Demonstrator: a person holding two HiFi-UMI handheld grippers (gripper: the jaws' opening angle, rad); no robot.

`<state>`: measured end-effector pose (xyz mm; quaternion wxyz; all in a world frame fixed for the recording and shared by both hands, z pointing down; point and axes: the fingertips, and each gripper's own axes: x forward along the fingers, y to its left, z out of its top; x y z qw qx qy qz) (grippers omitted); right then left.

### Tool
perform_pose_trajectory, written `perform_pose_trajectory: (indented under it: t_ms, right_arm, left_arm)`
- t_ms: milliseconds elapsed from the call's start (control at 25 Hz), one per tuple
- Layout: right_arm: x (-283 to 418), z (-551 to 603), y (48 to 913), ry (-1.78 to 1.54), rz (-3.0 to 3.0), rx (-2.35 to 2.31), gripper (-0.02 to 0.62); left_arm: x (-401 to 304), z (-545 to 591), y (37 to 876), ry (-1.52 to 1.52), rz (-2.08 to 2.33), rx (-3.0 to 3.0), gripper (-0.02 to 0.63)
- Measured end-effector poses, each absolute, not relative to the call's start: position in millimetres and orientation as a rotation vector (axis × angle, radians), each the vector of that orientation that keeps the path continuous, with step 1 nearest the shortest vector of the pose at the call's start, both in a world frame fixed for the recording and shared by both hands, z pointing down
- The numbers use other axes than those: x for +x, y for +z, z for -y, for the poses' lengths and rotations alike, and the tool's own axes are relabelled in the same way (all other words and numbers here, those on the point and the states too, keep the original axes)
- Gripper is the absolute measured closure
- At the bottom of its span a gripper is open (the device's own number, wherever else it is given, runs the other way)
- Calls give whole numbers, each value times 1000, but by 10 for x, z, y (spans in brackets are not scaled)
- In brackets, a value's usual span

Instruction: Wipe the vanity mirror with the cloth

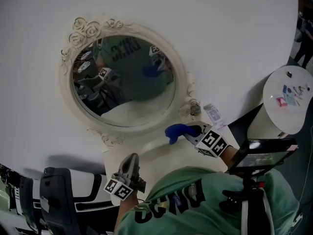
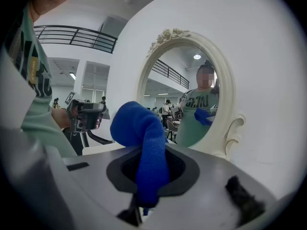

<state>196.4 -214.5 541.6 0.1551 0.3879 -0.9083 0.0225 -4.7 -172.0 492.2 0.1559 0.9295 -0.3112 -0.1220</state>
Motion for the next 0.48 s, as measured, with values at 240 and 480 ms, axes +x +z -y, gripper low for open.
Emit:
perform_pose_trajectory:
  t_ms: [240, 480]
  right_arm:
    - [1924, 2122, 5443, 64, 2599, 1085, 548]
    - [1886, 2092, 5484, 54, 2596, 1063, 548]
  left_arm:
    - [-109, 1705, 4957, -353, 910, 2647, 606]
    - [-89, 1680, 4984, -354, 907, 2646, 606]
